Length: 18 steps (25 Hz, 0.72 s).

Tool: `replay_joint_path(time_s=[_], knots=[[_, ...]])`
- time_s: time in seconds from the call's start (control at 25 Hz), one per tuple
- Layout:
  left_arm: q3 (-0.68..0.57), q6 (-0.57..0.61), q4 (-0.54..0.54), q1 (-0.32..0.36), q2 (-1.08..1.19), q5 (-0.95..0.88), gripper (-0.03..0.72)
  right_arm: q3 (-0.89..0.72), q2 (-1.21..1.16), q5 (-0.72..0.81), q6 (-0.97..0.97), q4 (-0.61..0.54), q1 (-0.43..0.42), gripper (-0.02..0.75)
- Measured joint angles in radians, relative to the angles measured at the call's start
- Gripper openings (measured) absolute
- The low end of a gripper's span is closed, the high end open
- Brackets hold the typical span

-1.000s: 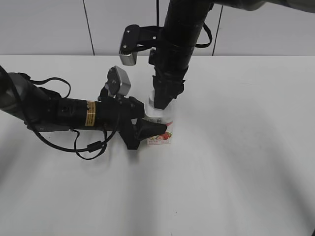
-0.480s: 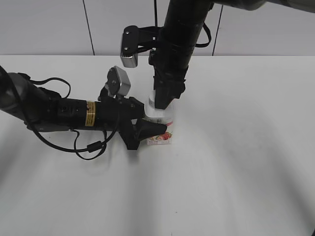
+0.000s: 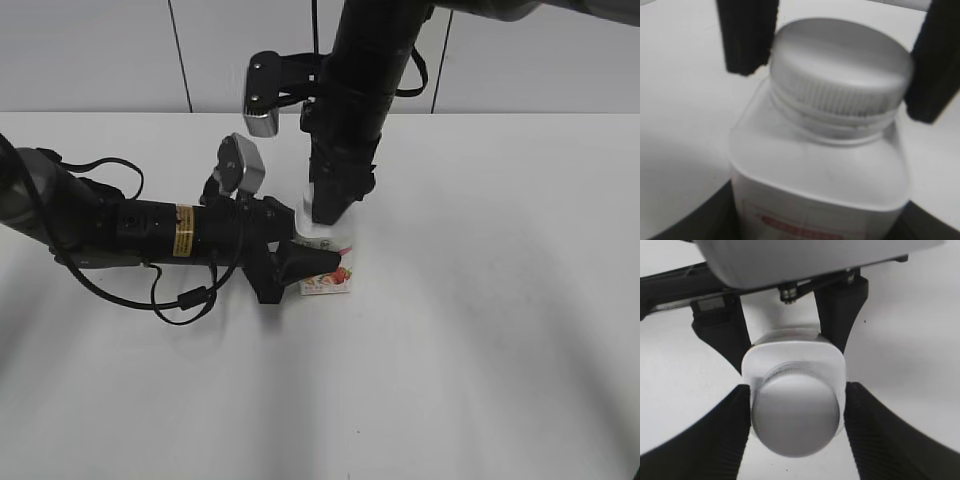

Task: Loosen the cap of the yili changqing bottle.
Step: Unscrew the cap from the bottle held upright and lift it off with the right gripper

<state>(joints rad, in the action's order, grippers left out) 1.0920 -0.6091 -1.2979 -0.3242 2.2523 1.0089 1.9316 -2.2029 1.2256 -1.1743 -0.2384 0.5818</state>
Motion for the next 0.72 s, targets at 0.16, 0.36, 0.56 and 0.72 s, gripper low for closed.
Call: replay_joint_path(time_s=[0.16, 0.36, 0.56, 0.72], knots=[[0.0, -0.001, -0.002, 0.0, 0.0, 0.008, 0.395, 0.0, 0.0, -0.001, 0.002, -0.024, 0.0, 0.546], [0.0, -0.001, -0.003, 0.0, 0.0, 0.008, 0.394, 0.004, 0.0, -0.001, 0.065, -0.027, 0.0, 0.57], [0.0, -0.001, -0.003, 0.0, 0.0, 0.008, 0.394, 0.023, 0.002, -0.002, 0.219, -0.015, 0.0, 0.574], [0.0, -0.001, -0.003, 0.0, 0.0, 0.008, 0.394, 0.024, 0.014, -0.002, 0.394, 0.001, 0.0, 0.574]])
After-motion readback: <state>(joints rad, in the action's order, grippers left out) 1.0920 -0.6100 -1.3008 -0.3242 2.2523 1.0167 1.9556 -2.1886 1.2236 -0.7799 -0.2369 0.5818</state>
